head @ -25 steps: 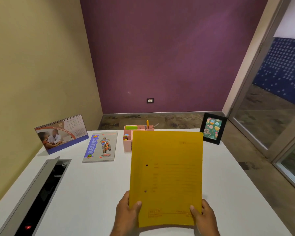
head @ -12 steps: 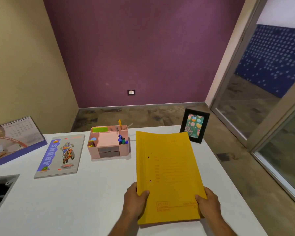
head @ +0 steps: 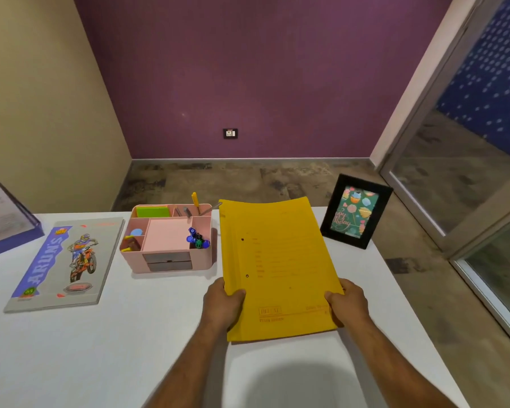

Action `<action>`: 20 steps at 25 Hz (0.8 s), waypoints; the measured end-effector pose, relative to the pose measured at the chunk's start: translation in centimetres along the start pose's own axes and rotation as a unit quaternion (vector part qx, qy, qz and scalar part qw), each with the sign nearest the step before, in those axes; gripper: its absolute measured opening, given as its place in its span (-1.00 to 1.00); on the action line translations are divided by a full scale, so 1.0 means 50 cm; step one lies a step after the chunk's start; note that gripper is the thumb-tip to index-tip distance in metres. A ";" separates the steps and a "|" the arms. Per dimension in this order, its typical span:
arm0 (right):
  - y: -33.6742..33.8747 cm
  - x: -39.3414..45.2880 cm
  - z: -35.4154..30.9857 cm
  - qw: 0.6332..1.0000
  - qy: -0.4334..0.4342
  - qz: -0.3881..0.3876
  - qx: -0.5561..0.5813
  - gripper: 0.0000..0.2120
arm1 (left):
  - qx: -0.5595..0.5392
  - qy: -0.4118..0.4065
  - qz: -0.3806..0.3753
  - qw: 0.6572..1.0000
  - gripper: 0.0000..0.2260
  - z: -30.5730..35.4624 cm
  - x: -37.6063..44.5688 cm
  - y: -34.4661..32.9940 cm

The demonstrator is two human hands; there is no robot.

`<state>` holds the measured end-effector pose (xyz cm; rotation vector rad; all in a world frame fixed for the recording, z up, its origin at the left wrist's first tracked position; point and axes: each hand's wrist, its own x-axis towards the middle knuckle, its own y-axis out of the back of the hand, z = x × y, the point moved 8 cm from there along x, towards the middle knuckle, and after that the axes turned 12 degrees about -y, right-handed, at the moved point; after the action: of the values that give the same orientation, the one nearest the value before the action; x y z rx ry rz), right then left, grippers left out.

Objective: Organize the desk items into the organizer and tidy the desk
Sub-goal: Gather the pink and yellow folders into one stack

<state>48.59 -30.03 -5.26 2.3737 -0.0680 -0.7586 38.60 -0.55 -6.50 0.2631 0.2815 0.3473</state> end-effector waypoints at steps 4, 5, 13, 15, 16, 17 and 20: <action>-0.040 0.040 -0.009 1.000 -0.012 0.003 -0.013 -0.73 | 0.017 0.034 -0.013 0.999 -0.64 -0.038 0.054 0.001; -0.047 0.044 -0.008 1.000 -0.015 0.008 -0.018 -0.77 | 0.022 0.042 -0.013 0.999 -0.64 -0.044 0.061 0.002; -0.025 0.010 -0.016 0.974 0.009 0.119 -0.193 -0.69 | 0.276 0.012 0.055 0.959 -0.55 -0.019 0.032 0.032; -0.022 -0.009 -0.017 0.955 0.024 0.146 -0.258 -0.54 | 0.369 -0.025 0.041 0.928 -0.51 0.002 0.017 0.033; -0.019 -0.018 -0.021 0.947 0.040 0.160 -0.275 -0.50 | 0.394 -0.043 0.037 0.917 -0.51 0.007 0.011 0.034; -0.016 -0.027 -0.026 0.942 0.058 0.172 -0.284 -0.49 | 0.415 -0.054 0.030 0.908 -0.52 0.008 0.003 0.040; -0.023 -0.066 -0.036 0.928 0.117 0.186 -0.301 -0.50 | 0.459 -0.097 0.019 0.883 -0.55 0.013 -0.031 0.055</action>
<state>46.64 -27.34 -3.15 1.7682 -0.1561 -0.2531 36.62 1.24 -4.72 1.2371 0.2267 0.1998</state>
